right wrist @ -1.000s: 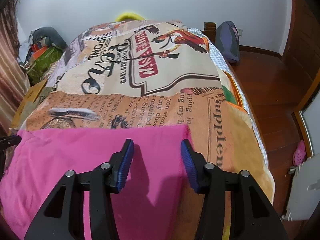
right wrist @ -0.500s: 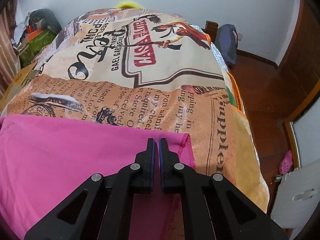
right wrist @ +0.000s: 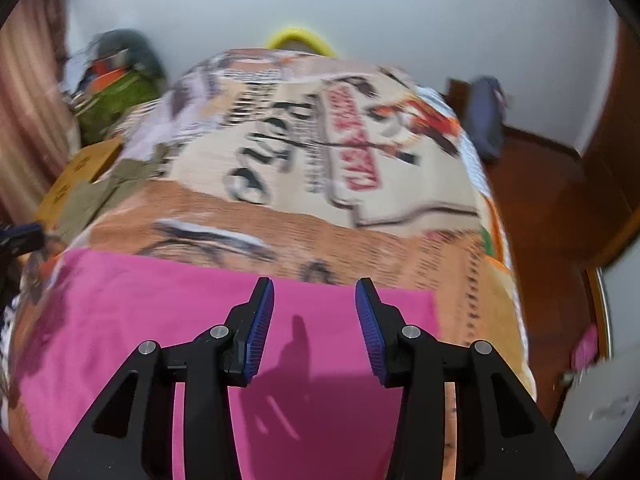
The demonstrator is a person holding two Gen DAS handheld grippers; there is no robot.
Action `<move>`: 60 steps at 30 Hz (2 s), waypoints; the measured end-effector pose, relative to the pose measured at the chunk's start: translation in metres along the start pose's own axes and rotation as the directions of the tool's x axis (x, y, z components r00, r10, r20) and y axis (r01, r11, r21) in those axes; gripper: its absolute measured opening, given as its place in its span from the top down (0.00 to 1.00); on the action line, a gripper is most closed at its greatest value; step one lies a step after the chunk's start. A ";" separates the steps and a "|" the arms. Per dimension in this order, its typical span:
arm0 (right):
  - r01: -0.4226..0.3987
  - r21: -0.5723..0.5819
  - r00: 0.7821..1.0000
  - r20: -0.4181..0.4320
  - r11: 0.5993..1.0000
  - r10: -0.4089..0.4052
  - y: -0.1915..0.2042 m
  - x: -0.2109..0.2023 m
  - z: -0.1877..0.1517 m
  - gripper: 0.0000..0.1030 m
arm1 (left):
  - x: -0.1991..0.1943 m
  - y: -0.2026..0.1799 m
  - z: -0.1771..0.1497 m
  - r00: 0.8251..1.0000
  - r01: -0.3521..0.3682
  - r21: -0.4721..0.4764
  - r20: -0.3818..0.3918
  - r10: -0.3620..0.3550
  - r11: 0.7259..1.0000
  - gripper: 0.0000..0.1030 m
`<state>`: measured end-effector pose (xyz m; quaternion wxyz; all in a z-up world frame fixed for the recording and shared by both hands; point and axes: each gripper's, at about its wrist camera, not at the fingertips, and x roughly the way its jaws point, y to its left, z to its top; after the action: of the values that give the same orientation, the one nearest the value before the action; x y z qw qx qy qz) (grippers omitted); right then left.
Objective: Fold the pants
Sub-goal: 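Release the pants and raise both tools above the folded pants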
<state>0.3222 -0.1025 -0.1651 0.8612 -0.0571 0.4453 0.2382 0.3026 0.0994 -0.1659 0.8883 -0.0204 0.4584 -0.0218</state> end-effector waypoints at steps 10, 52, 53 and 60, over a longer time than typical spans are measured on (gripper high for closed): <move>-0.096 -0.040 0.986 -0.142 0.995 0.089 0.036 0.058 -0.018 0.60 | 0.058 -0.024 -0.016 0.990 0.046 0.038 -0.134 -0.041 0.998 0.72; -0.053 -0.031 0.987 0.149 0.998 0.057 0.053 -0.136 -0.060 0.60 | -0.127 -0.046 -0.081 0.994 0.057 0.013 0.098 -0.058 0.998 0.43; -0.055 -0.040 0.986 0.153 0.998 0.060 0.058 -0.137 -0.062 0.58 | -0.127 -0.047 -0.086 0.993 0.069 0.006 0.092 -0.069 0.998 0.41; -0.062 -0.089 0.986 0.148 0.994 0.075 0.082 -0.130 -0.079 0.55 | -0.101 -0.040 -0.122 0.987 0.155 -0.112 -0.027 -0.159 0.982 0.40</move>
<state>0.1619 -0.1016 -0.0995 0.8805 -0.0599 0.3701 0.2899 0.1440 0.0630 -0.1517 0.8729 -0.1049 0.4717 -0.0669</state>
